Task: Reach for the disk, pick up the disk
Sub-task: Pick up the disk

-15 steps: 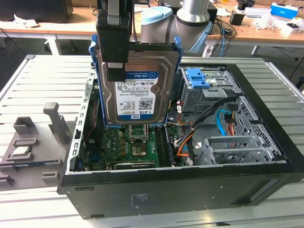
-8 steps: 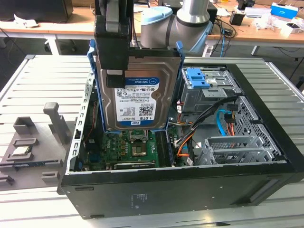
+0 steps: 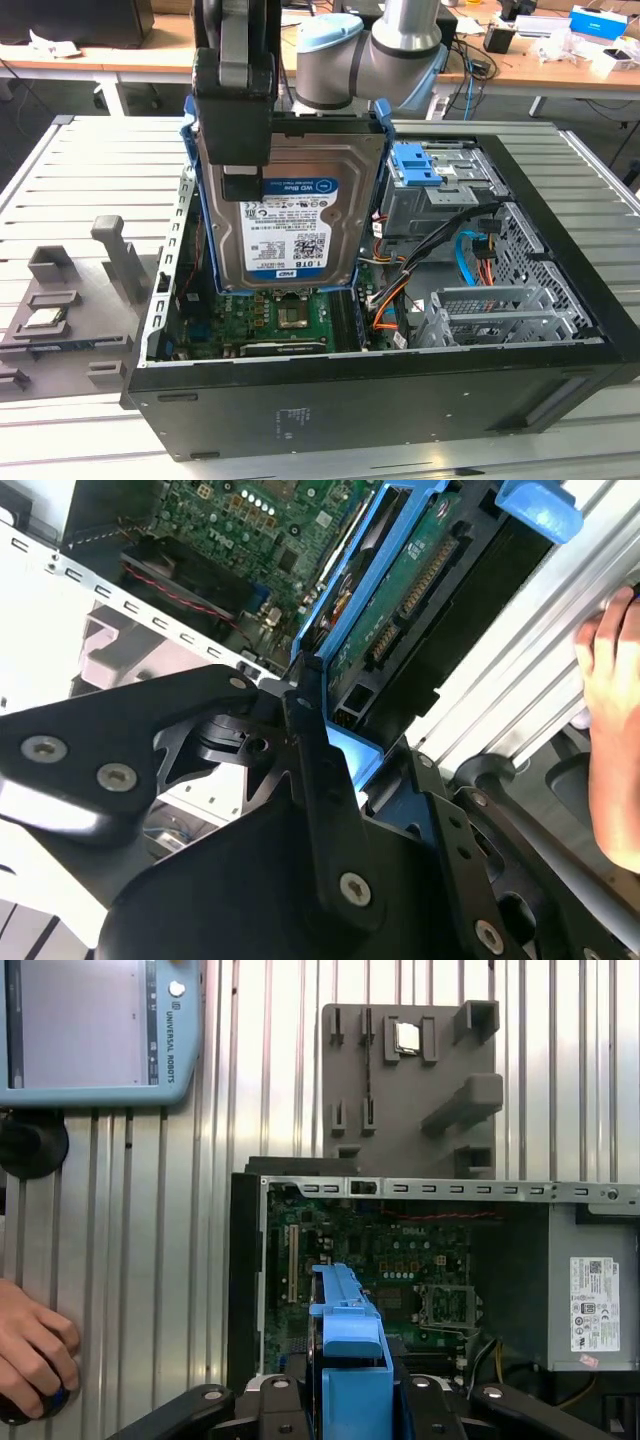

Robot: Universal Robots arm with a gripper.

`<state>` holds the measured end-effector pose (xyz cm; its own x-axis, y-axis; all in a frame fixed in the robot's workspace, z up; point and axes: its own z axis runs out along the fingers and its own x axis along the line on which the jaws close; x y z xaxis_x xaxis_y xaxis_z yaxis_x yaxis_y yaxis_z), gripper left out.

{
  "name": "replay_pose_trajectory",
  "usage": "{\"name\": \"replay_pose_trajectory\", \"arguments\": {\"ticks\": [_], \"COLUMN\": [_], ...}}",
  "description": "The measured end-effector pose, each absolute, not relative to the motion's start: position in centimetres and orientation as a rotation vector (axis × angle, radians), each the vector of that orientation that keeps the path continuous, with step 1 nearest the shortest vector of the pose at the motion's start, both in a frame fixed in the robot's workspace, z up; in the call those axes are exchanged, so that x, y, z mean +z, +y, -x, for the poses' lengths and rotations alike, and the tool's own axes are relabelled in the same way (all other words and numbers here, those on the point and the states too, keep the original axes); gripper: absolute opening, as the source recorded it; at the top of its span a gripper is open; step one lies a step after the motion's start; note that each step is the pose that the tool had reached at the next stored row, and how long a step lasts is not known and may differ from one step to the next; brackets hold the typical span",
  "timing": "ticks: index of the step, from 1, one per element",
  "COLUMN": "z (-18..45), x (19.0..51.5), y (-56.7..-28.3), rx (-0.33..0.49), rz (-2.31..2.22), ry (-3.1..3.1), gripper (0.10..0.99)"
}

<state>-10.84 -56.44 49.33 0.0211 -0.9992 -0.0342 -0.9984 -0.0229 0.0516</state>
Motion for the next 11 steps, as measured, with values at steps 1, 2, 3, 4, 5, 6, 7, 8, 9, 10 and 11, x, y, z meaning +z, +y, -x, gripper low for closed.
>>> {"name": "replay_pose_trajectory", "arguments": {"ticks": [1, 2, 3, 4, 5, 6, 7, 8, 9, 10, 11], "z": [10.8, 10.8, 10.7, 10.5, 10.4, 10.3, 10.1, 9.9, 9.6, 9.3, 8.9], "x": [49.3, 49.3, 49.3, 49.3, 49.3, 49.3, 49.3, 49.3, 49.3, 49.3, 49.3], "y": [-56.6, -56.7, -56.7, -56.7, -56.7, -56.7, -56.7, -56.7, -56.7, -56.7, -56.7], "rx": [-0.095, -0.095, -0.095, -0.095, -0.095, -0.095, -0.095, -0.095, -0.095, -0.095, -0.095], "rz": [-2.235, -2.236, -2.236, -2.235, -2.235, -2.235, -2.236, -2.236, -2.236, -2.235, -2.235], "ry": [-2.187, -2.187, -2.187, -2.187, -2.187, -2.187, -2.187, -2.187, -2.187, -2.187, -2.187], "gripper": [0.369, 0.369, 0.369, 0.369, 0.369, 0.369, 0.369, 0.369, 0.369, 0.369, 0.369]}}
